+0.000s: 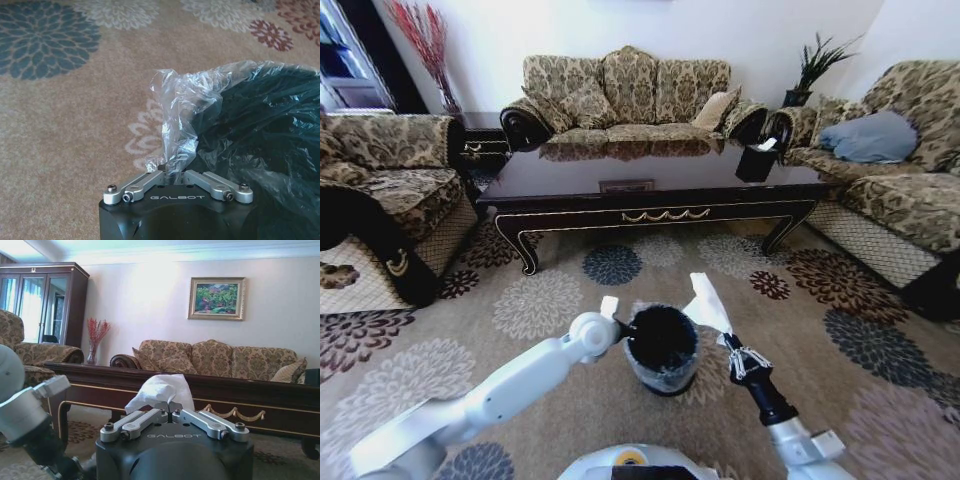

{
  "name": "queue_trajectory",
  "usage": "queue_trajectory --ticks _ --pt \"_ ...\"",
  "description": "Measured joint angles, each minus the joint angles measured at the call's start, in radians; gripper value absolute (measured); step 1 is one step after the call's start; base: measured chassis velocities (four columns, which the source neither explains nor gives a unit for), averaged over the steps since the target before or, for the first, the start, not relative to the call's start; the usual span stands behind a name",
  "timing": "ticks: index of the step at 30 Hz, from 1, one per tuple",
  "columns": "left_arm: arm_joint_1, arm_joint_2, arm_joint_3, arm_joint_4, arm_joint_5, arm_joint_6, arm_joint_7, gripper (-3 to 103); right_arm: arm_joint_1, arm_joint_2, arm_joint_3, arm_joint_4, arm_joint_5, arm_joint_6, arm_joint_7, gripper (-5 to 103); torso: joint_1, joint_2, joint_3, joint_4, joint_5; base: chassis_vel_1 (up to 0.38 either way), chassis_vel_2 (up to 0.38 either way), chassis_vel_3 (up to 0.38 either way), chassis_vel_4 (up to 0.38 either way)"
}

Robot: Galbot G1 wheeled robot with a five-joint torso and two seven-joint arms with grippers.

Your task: Move to the front of the table and pick up the trash from the floor, then place it into the trash bin.

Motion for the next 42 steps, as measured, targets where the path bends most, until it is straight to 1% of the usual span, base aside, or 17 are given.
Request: queue_trajectory --ticks 6,10,13,16,18,19,20,22,23,25,28,31,33,36,37,40,42 --pt "-0.018 -0.046 0.026 0.043 -0.011 0.000 -0.021 0 0.007 0.010 -0.056 -0.031 -0.087 -0.002 0.001 0 0.000 0.000 0.000 0.0003 0.0002 0.000 0.000 0.000 0.000" --pt "-0.027 -0.070 0.040 0.057 -0.020 0.000 -0.027 0 -0.003 0.014 -0.084 -0.045 -0.116 0.006 -0.012 0 0.000 0.000 0.000 -0.0005 -0.0004 0.000 0.000 0.000 0.000" --pt "-0.041 -0.071 0.052 0.061 -0.021 0.000 -0.029 0 0.014 0.014 -0.085 -0.080 -0.123 0.013 -0.016 0 0.000 0.000 0.000 -0.0002 -0.0001 0.000 0.000 0.000 0.000" --pt "-0.048 -0.063 0.052 0.055 -0.035 0.000 -0.035 0 0.021 0.012 -0.087 -0.088 -0.124 0.014 -0.018 8 0.000 0.000 0.000 -0.0001 -0.0002 0.000 0.000 0.000 0.000" --pt "-0.049 -0.059 0.052 0.048 -0.040 0.000 -0.035 0 0.022 0.012 -0.089 -0.087 -0.126 0.014 -0.020 8 0.000 0.000 0.000 -0.0001 -0.0003 0.000 0.000 0.000 0.000" --pt "-0.049 -0.053 0.052 0.037 -0.043 0.000 -0.036 0 0.022 0.011 -0.092 -0.087 -0.133 0.014 -0.025 15 0.000 0.000 0.000 0.0000 -0.0003 0.000 0.000 0.000 0.000" --pt "-0.049 -0.051 0.051 0.034 -0.044 0.000 -0.036 0 0.023 0.011 -0.094 -0.087 -0.136 0.014 -0.027 15 0.000 0.000 0.000 0.0000 -0.0002 0.000 0.000 0.000 0.000" --pt "-0.044 -0.046 0.043 0.021 -0.047 0.000 -0.040 0 0.022 0.015 -0.103 -0.089 -0.145 0.014 -0.032 26 0.000 0.000 0.000 0.0000 -0.0002 0.000 0.000 0.000 0.000" --pt "-0.044 -0.046 0.043 0.021 -0.047 0.000 -0.040 0 0.022 0.015 -0.103 -0.089 -0.145 0.014 -0.032 26 0.000 0.000 0.000 0.0000 -0.0002 0.000 0.000 0.000 0.000" --pt "-0.037 -0.043 0.040 0.011 -0.050 0.000 -0.042 0 0.019 0.018 -0.111 -0.093 -0.152 0.016 -0.034 37 0.000 0.000 0.000 -0.0001 -0.0004 0.000 0.000 0.000 0.000" --pt "-0.032 -0.041 0.040 0.010 -0.050 0.000 -0.043 0 0.016 0.019 -0.113 -0.095 -0.155 0.020 -0.035 42 0.000 0.000 0.000 -0.0001 -0.0003 0.000 0.000 0.000 0.000" --pt "-0.016 -0.042 0.033 0.010 -0.049 0.000 -0.047 0 0.012 0.018 -0.111 -0.097 -0.158 0.028 -0.040 59 0.000 0.000 0.000 -0.0001 -0.0004 0.000 0.000 0.000 0.000" --pt "-0.013 -0.038 0.030 0.003 -0.049 0.000 -0.050 0 0.010 0.018 -0.109 -0.097 -0.158 0.030 -0.044 59 0.000 0.000 0.000 -0.0001 -0.0003 0.000 0.000 0.000 0.000" --pt "-0.007 -0.025 0.027 -0.022 -0.052 0.000 -0.052 0 0.007 0.015 -0.099 -0.106 -0.169 0.044 -0.057 76 0.000 0.000 0.000 -0.0002 -0.0002 0.000 0.000 0.000 0.000" --pt "-0.007 -0.025 0.027 -0.022 -0.052 0.000 -0.052 0 0.007 0.015 -0.099 -0.106 -0.169 0.044 -0.057 76 0.000 0.000 0.000 -0.0002 -0.0002 0.000 0.000 0.000 0.000" --pt "-0.001 -0.017 0.019 -0.028 -0.054 0.000 -0.054 0 0.001 0.015 -0.100 -0.099 -0.158 0.042 -0.079 92 0.000 0.000 0.000 -0.0001 -0.0002 0.000 0.000 0.000 0.000" --pt "0.001 -0.015 0.017 -0.029 -0.054 0.000 -0.055 0 -0.004 0.015 -0.103 -0.090 -0.142 0.037 -0.099 92 0.000 0.000 0.000 0.0000 -0.0003 0.000 0.000 0.000 0.000"
